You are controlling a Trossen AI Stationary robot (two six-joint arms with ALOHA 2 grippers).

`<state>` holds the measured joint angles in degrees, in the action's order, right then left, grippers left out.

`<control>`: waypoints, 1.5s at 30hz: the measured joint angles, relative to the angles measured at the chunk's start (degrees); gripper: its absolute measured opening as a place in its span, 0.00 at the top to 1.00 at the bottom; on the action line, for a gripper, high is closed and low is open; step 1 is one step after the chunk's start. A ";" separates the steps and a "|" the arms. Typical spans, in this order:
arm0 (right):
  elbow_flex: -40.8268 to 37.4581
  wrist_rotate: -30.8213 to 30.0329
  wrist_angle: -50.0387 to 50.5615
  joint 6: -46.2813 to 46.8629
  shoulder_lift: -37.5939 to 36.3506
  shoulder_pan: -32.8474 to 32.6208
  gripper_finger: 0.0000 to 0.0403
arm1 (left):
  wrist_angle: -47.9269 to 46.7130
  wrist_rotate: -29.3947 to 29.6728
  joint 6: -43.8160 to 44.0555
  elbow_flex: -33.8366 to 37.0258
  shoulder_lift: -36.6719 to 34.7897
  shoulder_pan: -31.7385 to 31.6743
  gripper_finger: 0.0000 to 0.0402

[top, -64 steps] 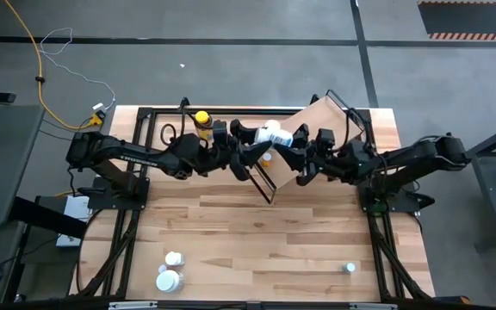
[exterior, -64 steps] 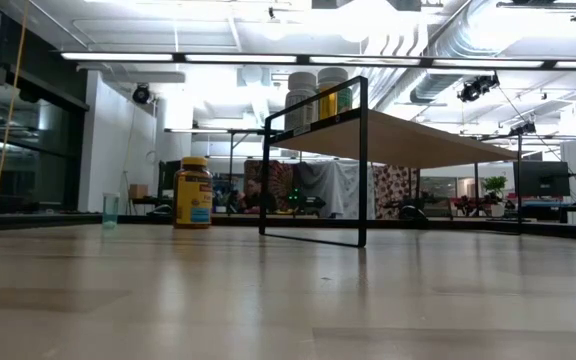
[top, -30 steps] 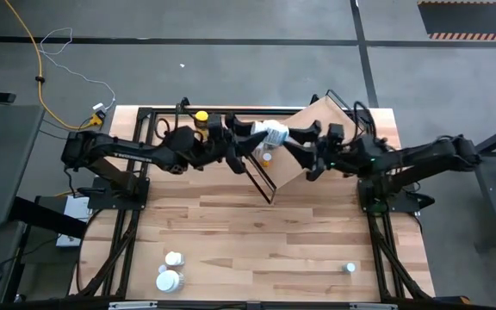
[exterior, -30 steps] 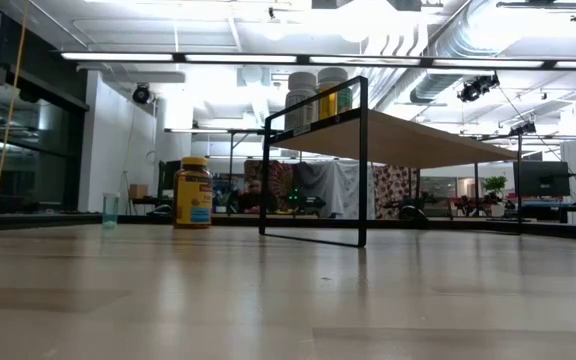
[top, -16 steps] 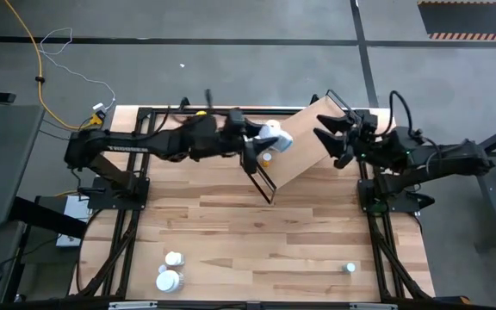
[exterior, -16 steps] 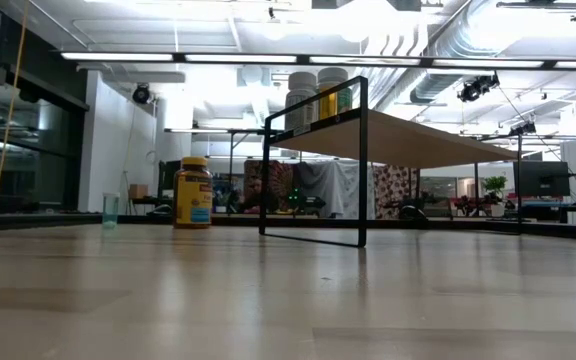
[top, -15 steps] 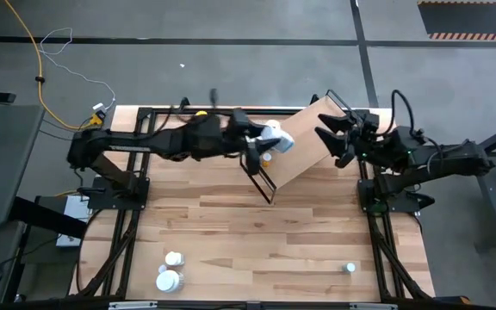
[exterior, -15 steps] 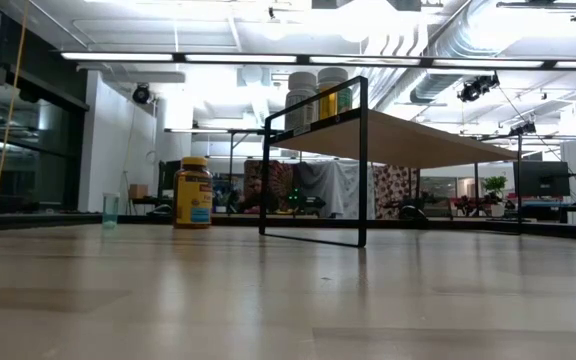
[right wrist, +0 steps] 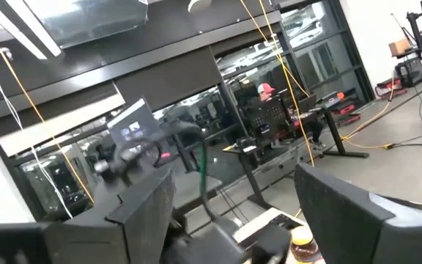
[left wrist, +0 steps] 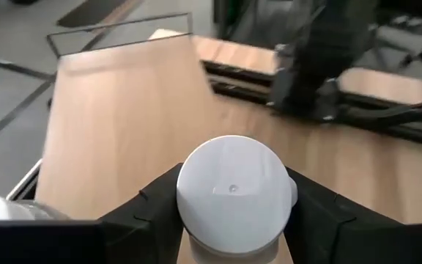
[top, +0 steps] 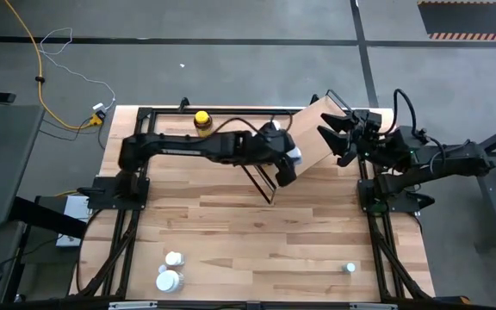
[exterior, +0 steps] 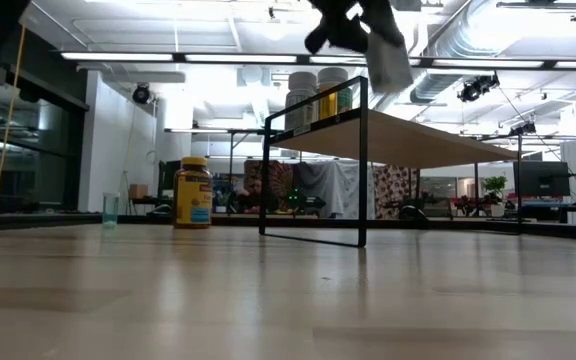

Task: Pick and place medicine bottles onto shelf by color
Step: Put the small white pill bottle on the shelf

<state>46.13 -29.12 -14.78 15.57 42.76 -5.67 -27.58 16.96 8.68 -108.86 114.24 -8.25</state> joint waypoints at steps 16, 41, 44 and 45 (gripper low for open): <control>0.00 0.00 1.92 2.44 0.04 0.00 0.33 | -7.71 3.80 -1.35 -0.79 2.54 -2.26 0.56; -0.02 0.00 2.09 2.45 0.02 0.01 0.33 | -7.99 4.58 -0.48 -0.76 3.26 -2.23 0.48; -0.02 0.00 2.09 2.45 0.02 0.00 0.33 | -7.91 4.58 -0.32 -0.76 3.26 -2.23 0.43; -0.02 0.00 2.09 2.43 0.02 0.00 0.33 | -7.93 4.58 -0.32 -0.76 3.26 -2.23 0.41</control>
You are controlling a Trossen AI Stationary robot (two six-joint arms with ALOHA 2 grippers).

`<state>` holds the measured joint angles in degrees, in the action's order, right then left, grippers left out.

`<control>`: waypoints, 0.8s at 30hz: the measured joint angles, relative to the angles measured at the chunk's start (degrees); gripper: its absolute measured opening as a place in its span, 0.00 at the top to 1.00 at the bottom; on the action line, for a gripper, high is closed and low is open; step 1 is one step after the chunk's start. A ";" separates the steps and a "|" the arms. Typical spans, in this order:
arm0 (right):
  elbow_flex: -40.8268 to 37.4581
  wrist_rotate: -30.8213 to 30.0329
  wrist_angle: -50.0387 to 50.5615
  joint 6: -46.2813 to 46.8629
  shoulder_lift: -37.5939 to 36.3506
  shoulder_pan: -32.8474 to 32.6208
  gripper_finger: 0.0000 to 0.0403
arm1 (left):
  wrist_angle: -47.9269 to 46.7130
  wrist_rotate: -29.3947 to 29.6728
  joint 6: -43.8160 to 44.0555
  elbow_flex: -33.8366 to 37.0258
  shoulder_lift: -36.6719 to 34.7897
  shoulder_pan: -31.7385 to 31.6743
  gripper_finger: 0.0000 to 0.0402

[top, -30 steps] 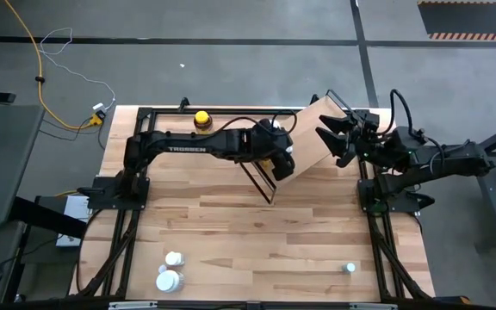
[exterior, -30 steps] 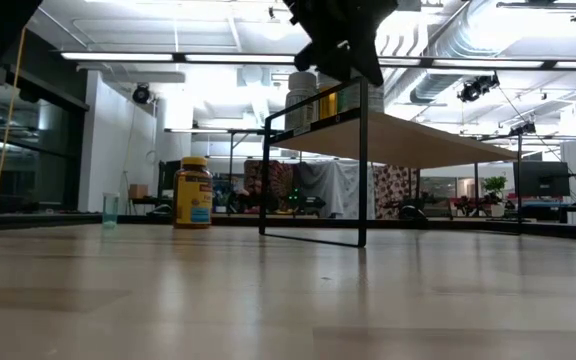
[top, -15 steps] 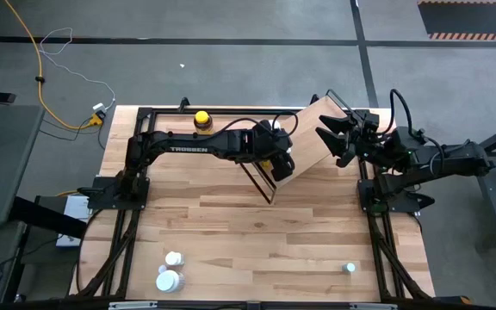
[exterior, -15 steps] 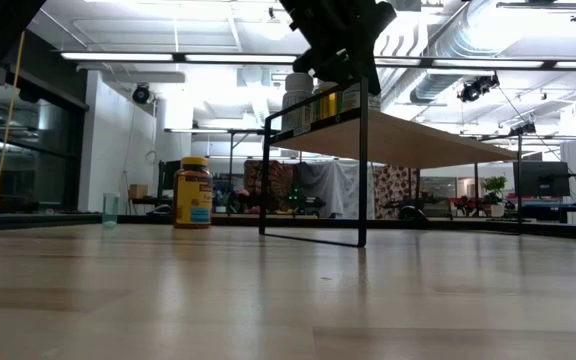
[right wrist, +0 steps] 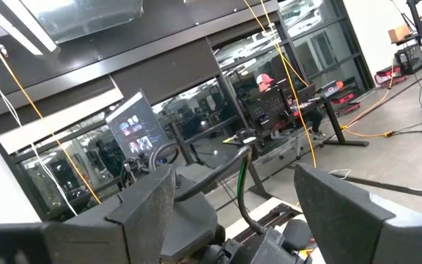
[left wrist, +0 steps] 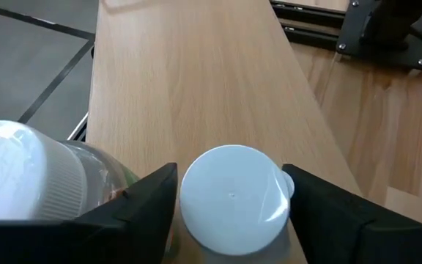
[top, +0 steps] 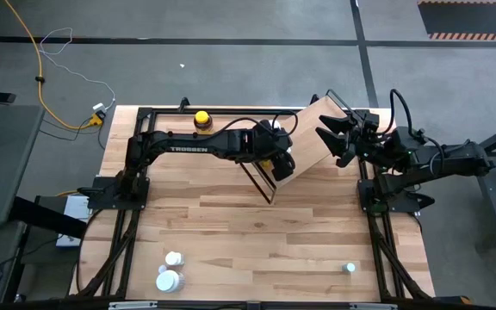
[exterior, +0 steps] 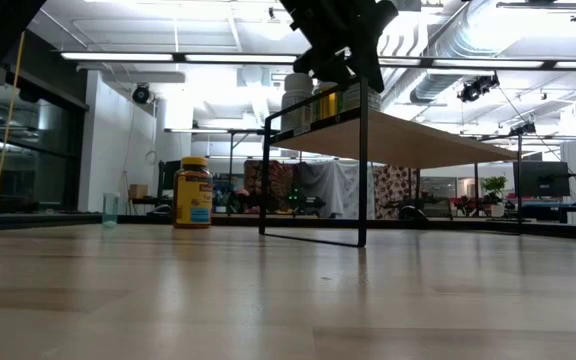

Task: Pick and place medicine bottles onto shelf by color
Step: Put the small white pill bottle on the shelf, then put the blue pill bottle on the shelf

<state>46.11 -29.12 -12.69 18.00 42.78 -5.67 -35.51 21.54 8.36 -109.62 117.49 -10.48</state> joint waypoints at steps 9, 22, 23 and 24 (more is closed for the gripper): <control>0.00 -0.02 0.00 0.02 0.12 0.00 0.33 | -1.77 -2.06 0.00 -3.35 -0.16 0.05 0.31; -0.04 -0.04 -0.03 -0.01 2.01 0.02 0.33 | -18.59 -6.50 -0.99 -23.94 -1.75 0.80 0.31; -0.04 -0.04 0.03 -0.03 1.99 0.02 0.33 | -19.63 -7.68 -0.84 -24.35 -2.97 0.90 0.31; -0.04 -0.02 0.13 -0.03 1.94 0.02 0.33 | -21.02 -8.60 -0.56 -24.33 -4.43 0.86 0.31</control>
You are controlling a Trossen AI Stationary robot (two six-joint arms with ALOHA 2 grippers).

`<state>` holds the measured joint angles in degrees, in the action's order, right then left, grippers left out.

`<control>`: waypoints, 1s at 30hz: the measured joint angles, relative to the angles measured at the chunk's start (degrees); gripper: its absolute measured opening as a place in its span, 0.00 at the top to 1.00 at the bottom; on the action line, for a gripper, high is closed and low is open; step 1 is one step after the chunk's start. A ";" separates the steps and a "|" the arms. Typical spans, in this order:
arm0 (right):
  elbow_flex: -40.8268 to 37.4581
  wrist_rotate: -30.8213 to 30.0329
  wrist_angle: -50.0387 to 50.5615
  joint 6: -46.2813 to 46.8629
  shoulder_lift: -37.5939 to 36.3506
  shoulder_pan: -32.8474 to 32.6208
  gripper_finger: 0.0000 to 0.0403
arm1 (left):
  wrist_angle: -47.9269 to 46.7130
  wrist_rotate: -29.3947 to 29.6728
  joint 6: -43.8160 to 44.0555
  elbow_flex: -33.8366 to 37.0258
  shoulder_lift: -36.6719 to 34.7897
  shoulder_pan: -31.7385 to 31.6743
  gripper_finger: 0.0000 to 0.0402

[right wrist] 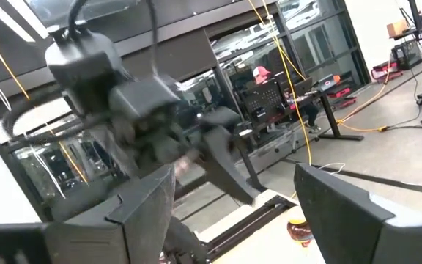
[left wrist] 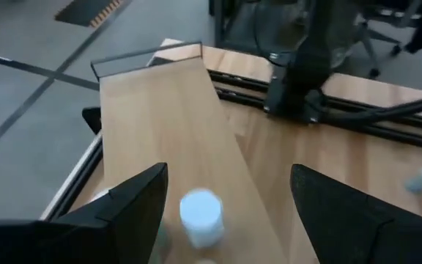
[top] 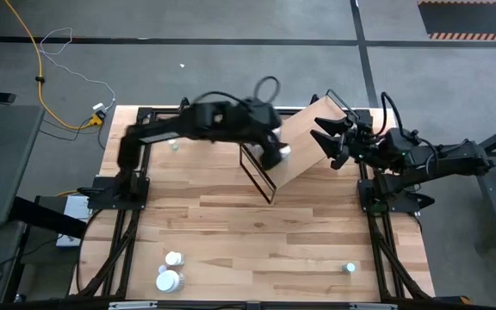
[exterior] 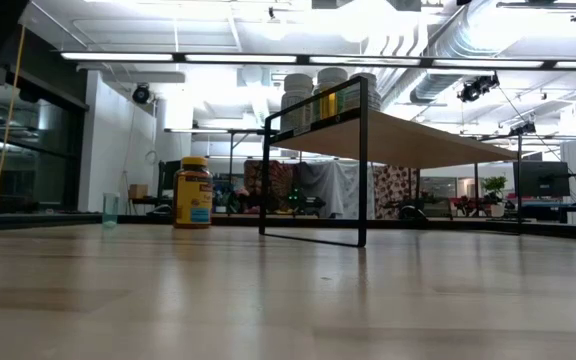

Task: Pick and place medicine bottles onto shelf by color
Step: Put the blue pill bottle on the shelf

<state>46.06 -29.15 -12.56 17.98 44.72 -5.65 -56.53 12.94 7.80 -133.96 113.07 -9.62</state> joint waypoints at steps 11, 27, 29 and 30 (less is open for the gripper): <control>0.00 0.00 0.04 -0.46 -0.10 0.00 0.33 | -4.02 9.86 -0.05 0.07 -15.69 5.31 0.31; 0.00 0.17 0.55 -0.46 -0.10 -0.01 0.33 | 37.29 27.78 8.58 61.63 -51.85 21.27 0.31; 0.00 0.20 0.55 -0.46 -0.10 -0.02 0.33 | 46.98 24.19 7.20 70.74 -56.91 22.21 0.31; 0.00 0.22 0.55 -0.46 -0.10 -0.02 0.33 | 52.03 21.90 6.72 74.84 -59.25 22.55 0.31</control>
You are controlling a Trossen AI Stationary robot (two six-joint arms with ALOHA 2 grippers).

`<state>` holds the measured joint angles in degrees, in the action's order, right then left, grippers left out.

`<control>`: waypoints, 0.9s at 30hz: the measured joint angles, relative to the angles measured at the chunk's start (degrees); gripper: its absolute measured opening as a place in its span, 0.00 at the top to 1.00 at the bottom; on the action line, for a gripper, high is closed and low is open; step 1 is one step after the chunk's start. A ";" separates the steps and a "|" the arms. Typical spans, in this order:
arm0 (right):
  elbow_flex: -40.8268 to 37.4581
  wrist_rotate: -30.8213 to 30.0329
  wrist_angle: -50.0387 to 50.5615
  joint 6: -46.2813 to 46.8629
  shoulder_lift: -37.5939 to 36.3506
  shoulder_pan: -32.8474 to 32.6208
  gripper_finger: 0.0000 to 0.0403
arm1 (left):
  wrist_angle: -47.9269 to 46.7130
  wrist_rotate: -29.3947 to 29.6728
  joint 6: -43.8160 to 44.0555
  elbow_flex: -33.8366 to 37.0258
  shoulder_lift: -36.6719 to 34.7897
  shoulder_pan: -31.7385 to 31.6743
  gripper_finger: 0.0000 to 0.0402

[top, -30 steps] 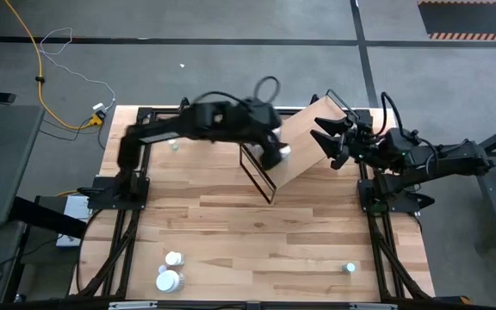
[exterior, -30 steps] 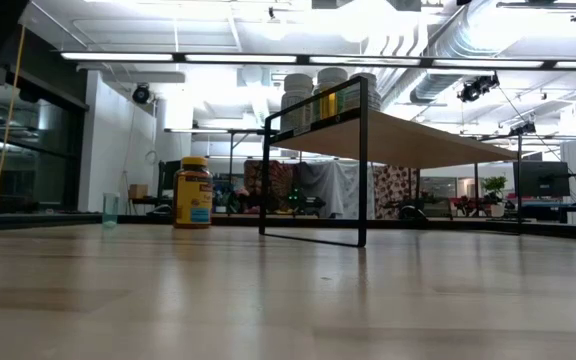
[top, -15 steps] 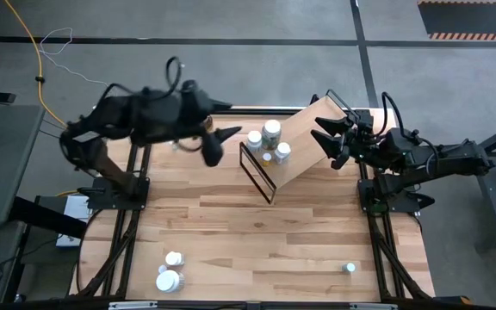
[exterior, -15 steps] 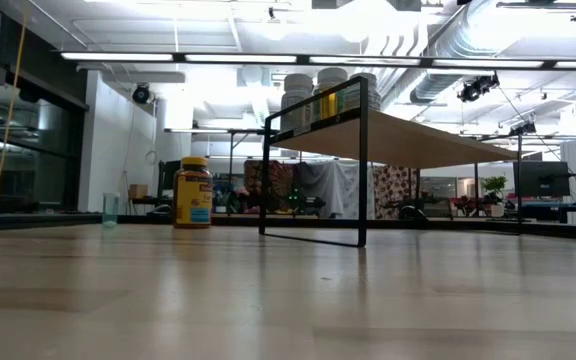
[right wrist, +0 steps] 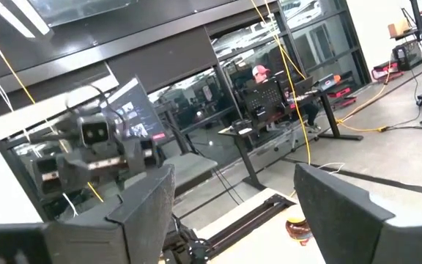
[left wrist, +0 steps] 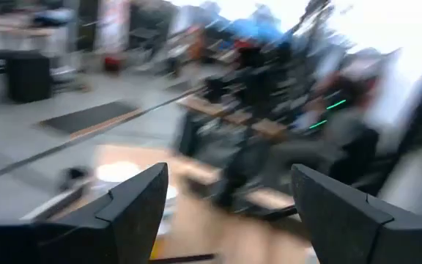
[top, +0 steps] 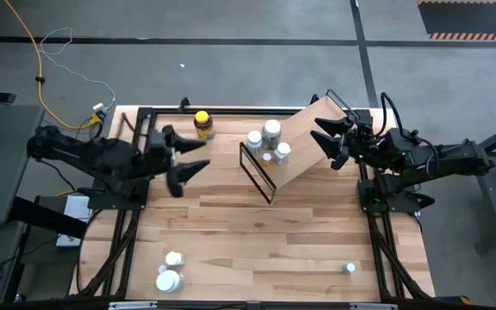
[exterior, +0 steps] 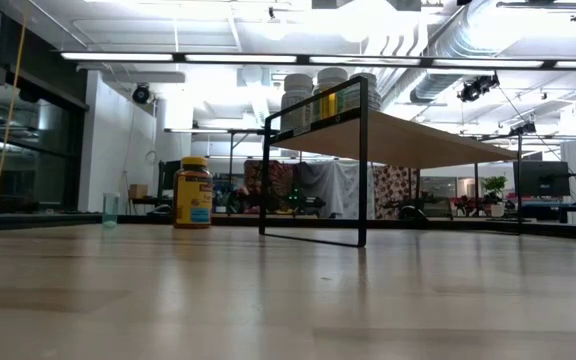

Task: Pick and place medicine bottles onto shelf by color
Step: Put the blue pill bottle on the shelf

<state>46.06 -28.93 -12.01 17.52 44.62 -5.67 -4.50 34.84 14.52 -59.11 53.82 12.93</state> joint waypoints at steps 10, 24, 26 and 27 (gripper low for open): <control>0.00 0.08 0.54 2.91 -0.02 0.00 0.33 | 18.91 -8.52 0.94 19.00 -17.02 0.08 0.31; 21.15 29.84 68.18 50.74 18.75 -12.21 0.33 | 17.51 -4.16 -4.23 19.21 -21.18 0.08 0.31; 21.53 35.67 72.62 57.31 22.50 -16.40 0.33 | 16.92 -4.03 -4.24 19.21 -21.16 0.08 0.31; 21.53 38.02 74.14 60.45 24.30 -18.65 0.33 | 16.46 -3.93 -4.25 19.21 -21.18 0.08 0.31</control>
<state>67.59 9.09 62.13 77.97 68.92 -24.32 11.96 30.91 10.27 -39.90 32.64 13.02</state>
